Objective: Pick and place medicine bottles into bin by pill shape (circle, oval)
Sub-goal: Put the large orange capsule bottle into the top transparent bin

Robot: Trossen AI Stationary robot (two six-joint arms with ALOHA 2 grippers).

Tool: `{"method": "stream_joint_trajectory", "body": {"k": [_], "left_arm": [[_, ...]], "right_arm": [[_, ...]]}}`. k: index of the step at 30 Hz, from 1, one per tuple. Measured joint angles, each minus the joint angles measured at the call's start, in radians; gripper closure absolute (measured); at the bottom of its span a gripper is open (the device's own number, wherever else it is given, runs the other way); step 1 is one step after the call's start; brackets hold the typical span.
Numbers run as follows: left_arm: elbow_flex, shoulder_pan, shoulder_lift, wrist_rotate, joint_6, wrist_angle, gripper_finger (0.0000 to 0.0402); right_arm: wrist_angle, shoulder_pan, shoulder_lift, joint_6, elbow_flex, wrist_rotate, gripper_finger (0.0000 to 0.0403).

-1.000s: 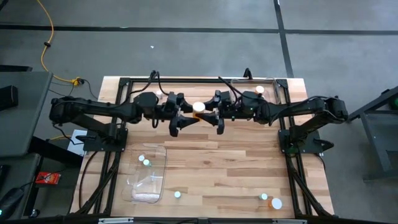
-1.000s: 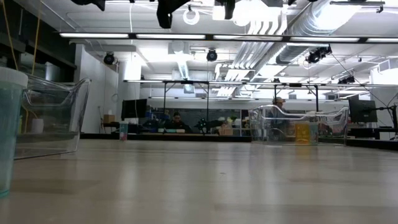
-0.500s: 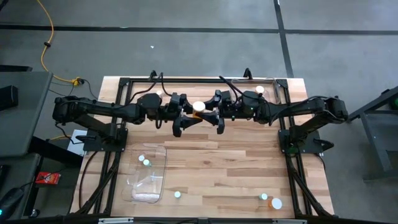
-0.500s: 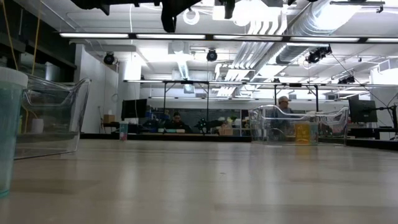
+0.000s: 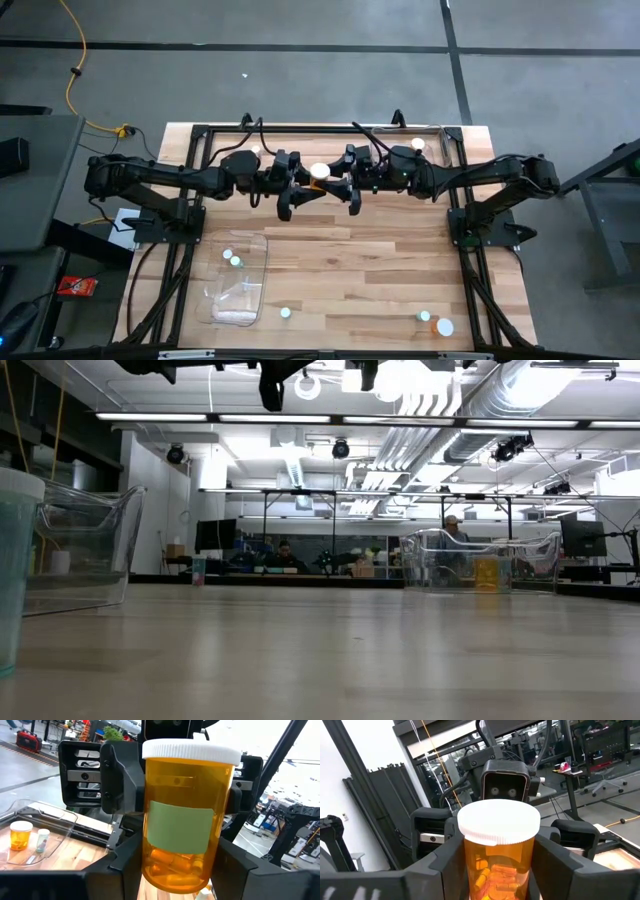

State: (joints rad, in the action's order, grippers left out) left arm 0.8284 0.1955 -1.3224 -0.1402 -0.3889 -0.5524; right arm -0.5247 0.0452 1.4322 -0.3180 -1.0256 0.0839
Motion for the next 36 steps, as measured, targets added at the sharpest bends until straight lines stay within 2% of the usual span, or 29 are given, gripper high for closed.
{"method": "stream_joint_trajectory", "body": {"k": [8,15,22,30,36], "left_arm": [[0.000,0.006,0.003,0.000,0.013,0.039,0.0230],[-0.001,0.048,0.063,0.002,0.038,0.180,0.0230],[-0.001,0.067,0.093,0.002,0.058,0.241,0.0230],[-0.001,0.060,0.083,-0.004,0.107,0.401,0.0230],[0.000,0.033,0.060,-0.002,0.152,0.436,0.0230]], "right_arm": [[0.062,0.018,-0.024,-0.035,0.000,0.034,0.0209],[0.351,0.054,-0.114,-0.039,-0.049,0.033,0.0162],[0.574,0.062,-0.119,0.068,-0.173,0.032,0.0117],[0.930,0.073,-0.087,0.117,-0.326,0.033,0.0110],[0.971,0.072,-0.044,0.117,-0.336,0.092,0.0110]]}}
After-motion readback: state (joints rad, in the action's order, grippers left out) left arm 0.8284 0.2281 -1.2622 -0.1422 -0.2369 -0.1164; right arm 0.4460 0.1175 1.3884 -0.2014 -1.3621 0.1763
